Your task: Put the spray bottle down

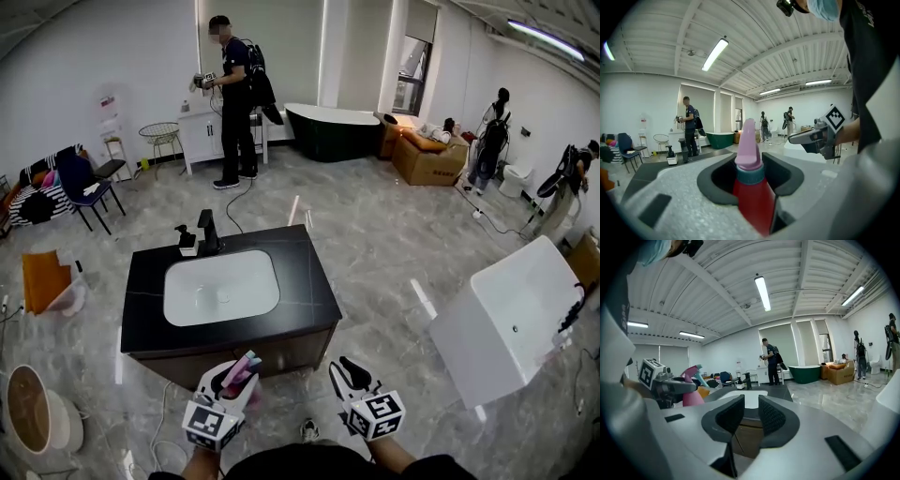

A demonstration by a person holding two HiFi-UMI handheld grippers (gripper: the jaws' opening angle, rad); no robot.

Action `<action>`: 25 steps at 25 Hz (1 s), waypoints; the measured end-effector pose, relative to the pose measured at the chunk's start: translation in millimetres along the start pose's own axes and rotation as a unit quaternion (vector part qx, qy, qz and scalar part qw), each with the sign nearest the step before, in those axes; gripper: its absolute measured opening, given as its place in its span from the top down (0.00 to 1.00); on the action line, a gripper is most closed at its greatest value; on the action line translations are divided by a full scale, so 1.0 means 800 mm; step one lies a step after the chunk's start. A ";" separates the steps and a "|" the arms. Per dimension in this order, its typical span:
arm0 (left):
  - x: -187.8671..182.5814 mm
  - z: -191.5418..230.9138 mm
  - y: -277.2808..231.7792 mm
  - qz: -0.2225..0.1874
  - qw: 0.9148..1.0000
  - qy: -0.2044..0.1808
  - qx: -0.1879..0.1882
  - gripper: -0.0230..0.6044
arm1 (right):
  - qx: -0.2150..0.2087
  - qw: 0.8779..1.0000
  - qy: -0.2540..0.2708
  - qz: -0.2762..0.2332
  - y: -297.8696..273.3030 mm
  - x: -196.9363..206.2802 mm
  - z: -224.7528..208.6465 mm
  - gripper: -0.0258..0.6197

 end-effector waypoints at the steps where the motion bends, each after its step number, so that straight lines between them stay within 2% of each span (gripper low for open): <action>1: 0.000 0.000 -0.013 0.000 1.000 0.003 -0.004 0.70 | -0.004 1.000 0.002 0.001 -0.007 -0.004 -0.013 0.83; 9: -0.018 0.001 -0.099 0.006 1.000 0.003 -0.029 0.70 | -0.026 1.000 0.010 0.008 -0.047 -0.027 -0.103 0.94; 15: -0.027 0.015 -0.148 -0.006 0.999 -0.001 -0.048 0.70 | -0.037 0.999 0.012 0.020 -0.075 -0.033 -0.146 0.96; 20: -0.036 0.040 -0.192 -0.013 0.999 0.008 -0.030 0.70 | -0.033 0.999 -0.004 0.029 -0.102 -0.031 -0.165 0.96; 25: -0.052 0.088 -0.262 -0.023 1.000 0.001 0.005 0.70 | 0.005 0.999 -0.020 0.032 -0.138 -0.039 -0.186 0.96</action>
Point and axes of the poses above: the fingertips, and each gripper's own axes: y backward along the fingers, z to its left, x out of its underside, the point moved 10 cm from there along y, backward along the fingers, and after that the axes turned 12 degrees about -x, right-handed, at the moved point
